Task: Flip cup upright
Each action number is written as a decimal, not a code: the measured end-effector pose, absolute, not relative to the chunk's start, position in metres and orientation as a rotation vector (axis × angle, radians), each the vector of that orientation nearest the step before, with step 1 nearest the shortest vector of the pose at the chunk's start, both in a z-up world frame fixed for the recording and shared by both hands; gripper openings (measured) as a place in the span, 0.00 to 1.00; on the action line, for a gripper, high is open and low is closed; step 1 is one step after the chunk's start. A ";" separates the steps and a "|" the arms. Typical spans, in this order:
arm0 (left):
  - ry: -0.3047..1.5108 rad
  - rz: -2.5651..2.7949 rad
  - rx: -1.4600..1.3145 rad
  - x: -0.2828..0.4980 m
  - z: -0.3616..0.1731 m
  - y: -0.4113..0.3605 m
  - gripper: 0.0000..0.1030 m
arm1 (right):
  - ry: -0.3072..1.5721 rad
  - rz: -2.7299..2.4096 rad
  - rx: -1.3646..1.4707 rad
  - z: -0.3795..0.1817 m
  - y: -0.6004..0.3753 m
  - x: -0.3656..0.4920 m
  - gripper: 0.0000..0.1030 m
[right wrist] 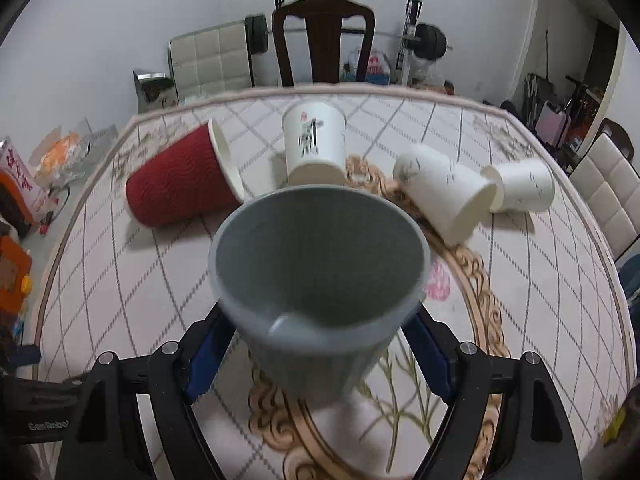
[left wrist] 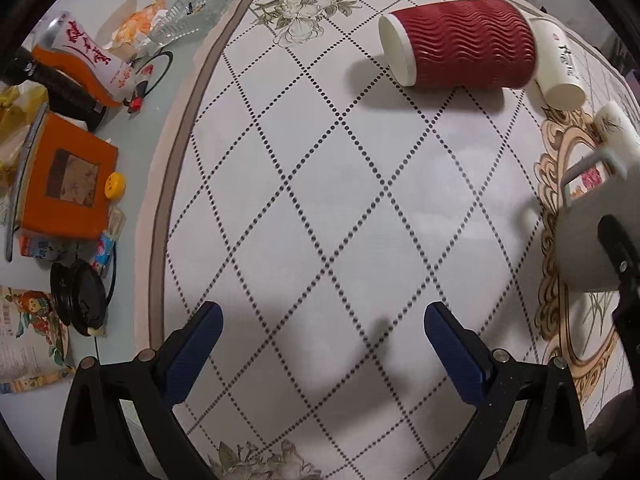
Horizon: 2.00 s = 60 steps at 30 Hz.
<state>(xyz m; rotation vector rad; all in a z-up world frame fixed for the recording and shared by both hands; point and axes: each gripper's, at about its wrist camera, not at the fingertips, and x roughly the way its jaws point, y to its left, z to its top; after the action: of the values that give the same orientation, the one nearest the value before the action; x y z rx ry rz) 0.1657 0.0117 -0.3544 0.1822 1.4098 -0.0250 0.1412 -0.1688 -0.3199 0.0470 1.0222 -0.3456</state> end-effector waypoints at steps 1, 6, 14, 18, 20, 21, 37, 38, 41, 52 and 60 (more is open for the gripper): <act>1.402 -0.025 0.182 0.162 -0.351 0.013 1.00 | 1.029 -0.345 0.050 -0.319 -0.168 0.137 0.87; 1.353 -0.025 0.192 0.141 -0.326 0.012 1.00 | 1.056 -0.341 0.055 -0.309 -0.167 0.115 0.94; 1.266 -0.020 0.176 0.094 -0.269 0.007 1.00 | 1.055 -0.375 0.031 -0.251 -0.170 0.066 1.00; 1.195 -0.031 0.163 0.057 -0.225 0.000 1.00 | 1.041 -0.400 -0.010 -0.208 -0.171 0.034 1.00; 1.156 -0.043 0.139 0.036 -0.199 -0.002 1.00 | 1.032 -0.388 -0.009 -0.184 -0.172 0.018 1.00; 1.139 -0.047 0.130 0.029 -0.189 -0.003 1.00 | 1.031 -0.387 -0.012 -0.172 -0.172 0.009 1.00; 0.927 -0.073 0.093 -0.067 -0.060 0.003 1.00 | 0.912 -0.307 -0.027 -0.014 -0.154 -0.094 1.00; 0.926 -0.076 0.090 -0.069 -0.058 0.005 1.00 | 0.907 -0.309 -0.025 -0.008 -0.152 -0.098 1.00; 0.924 -0.086 0.089 -0.072 -0.052 0.009 1.00 | 0.902 -0.312 -0.023 0.006 -0.149 -0.104 1.00; 0.907 -0.101 0.080 -0.077 -0.044 0.009 1.00 | 0.883 -0.323 -0.026 0.025 -0.149 -0.110 1.00; 0.908 -0.087 0.088 -0.075 -0.047 0.009 1.00 | 0.888 -0.317 -0.024 0.029 -0.150 -0.110 1.00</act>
<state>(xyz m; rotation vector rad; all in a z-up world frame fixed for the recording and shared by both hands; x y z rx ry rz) -0.0753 0.0091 -0.0467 0.0885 0.9083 -0.0872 -0.1101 -0.1501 0.0289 -0.0240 0.8880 -0.3170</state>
